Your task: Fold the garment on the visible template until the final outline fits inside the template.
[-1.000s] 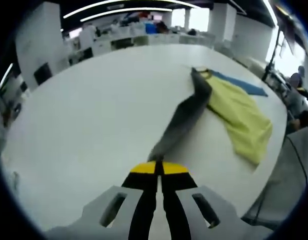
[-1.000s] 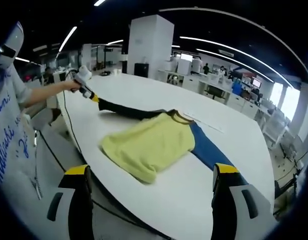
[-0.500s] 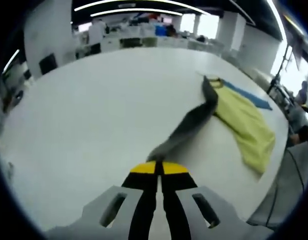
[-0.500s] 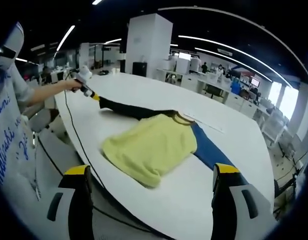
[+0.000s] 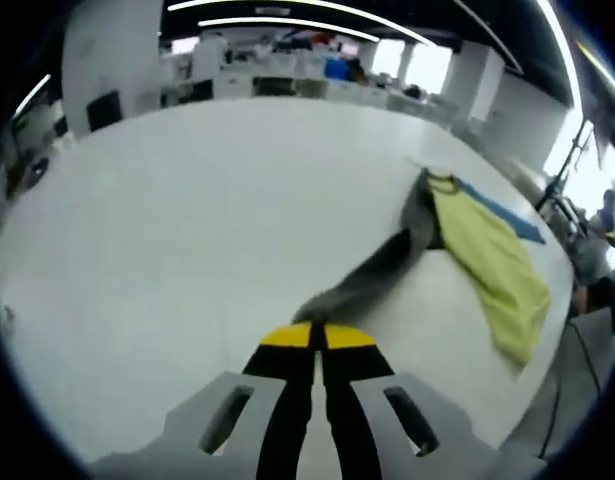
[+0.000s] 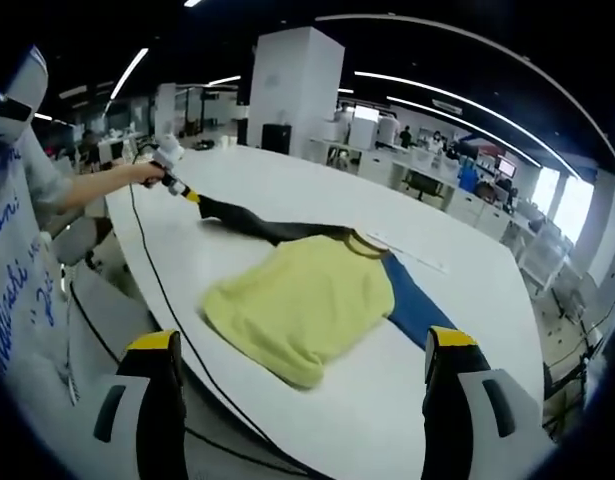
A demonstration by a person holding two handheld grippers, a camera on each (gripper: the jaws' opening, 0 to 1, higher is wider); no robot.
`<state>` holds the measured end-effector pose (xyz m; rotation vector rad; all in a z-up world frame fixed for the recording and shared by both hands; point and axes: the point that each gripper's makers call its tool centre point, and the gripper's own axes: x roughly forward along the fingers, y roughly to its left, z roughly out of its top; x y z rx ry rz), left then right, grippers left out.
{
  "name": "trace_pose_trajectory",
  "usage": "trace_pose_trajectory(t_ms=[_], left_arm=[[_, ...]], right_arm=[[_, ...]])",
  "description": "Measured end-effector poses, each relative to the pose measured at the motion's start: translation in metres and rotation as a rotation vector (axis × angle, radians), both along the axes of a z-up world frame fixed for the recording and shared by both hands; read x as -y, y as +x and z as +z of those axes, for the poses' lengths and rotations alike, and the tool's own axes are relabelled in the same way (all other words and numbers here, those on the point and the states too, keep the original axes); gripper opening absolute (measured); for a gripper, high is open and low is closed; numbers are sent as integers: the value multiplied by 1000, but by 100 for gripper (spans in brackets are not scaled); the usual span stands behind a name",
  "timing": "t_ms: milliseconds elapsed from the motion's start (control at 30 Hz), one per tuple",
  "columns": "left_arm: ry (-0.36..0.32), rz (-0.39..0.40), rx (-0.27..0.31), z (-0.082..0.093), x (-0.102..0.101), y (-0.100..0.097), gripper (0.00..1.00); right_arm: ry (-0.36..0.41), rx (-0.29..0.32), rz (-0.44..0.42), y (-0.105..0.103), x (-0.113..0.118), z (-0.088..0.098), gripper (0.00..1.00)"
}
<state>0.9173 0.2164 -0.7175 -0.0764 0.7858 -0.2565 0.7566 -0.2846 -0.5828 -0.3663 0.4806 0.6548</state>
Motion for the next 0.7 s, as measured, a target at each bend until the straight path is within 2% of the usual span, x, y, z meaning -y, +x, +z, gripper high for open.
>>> trace_pose_trajectory(t_ms=[467, 700], left_arm=[[-68, 59, 2, -5, -30, 14, 0], [-81, 84, -3, -6, -43, 22, 0]], right_arm=[[-23, -1, -16, 2, -14, 3, 100], [-28, -6, -13, 6, -23, 2, 100]])
